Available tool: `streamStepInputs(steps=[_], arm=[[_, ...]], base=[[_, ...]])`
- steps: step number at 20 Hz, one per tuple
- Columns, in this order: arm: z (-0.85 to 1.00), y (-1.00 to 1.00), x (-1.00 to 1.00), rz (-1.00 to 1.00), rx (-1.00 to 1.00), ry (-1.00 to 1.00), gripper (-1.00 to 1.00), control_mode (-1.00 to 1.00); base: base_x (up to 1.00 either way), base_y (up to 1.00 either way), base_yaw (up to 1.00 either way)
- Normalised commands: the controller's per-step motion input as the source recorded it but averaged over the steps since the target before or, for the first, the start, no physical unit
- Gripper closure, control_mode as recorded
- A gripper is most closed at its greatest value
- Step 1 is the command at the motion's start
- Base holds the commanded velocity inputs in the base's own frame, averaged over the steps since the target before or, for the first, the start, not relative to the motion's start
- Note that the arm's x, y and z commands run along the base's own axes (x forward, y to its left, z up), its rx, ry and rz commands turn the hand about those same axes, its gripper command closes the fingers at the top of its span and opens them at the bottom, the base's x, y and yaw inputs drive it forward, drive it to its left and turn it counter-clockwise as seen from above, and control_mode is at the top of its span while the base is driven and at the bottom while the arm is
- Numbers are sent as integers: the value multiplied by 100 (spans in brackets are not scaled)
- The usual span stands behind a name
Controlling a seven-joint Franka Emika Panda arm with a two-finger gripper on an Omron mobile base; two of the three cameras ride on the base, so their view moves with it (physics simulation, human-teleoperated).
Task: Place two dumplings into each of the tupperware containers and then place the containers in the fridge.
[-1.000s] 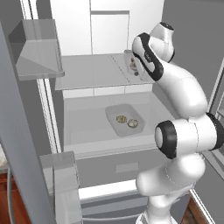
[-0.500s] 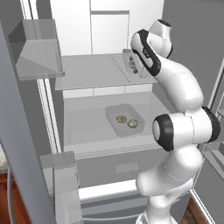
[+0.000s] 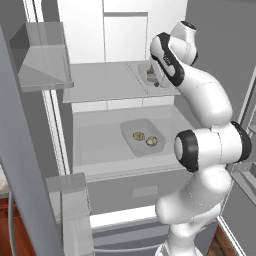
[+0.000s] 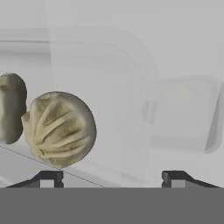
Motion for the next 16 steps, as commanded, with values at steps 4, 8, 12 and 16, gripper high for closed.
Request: streamStepInputs(steps=[4, 8, 12, 16], arm=[[2, -6, -32, 0, 0, -18, -100, -100], [16, -9, -57, 0, 0, -15, -100, -100], [24, -3, -98, -1, 0, -3, -100, -100], [12, 0, -99, -3, 0, 0, -100, -100]], base=[[0, 0, 0], [0, 0, 0], [0, 0, 0], [0, 0, 0]])
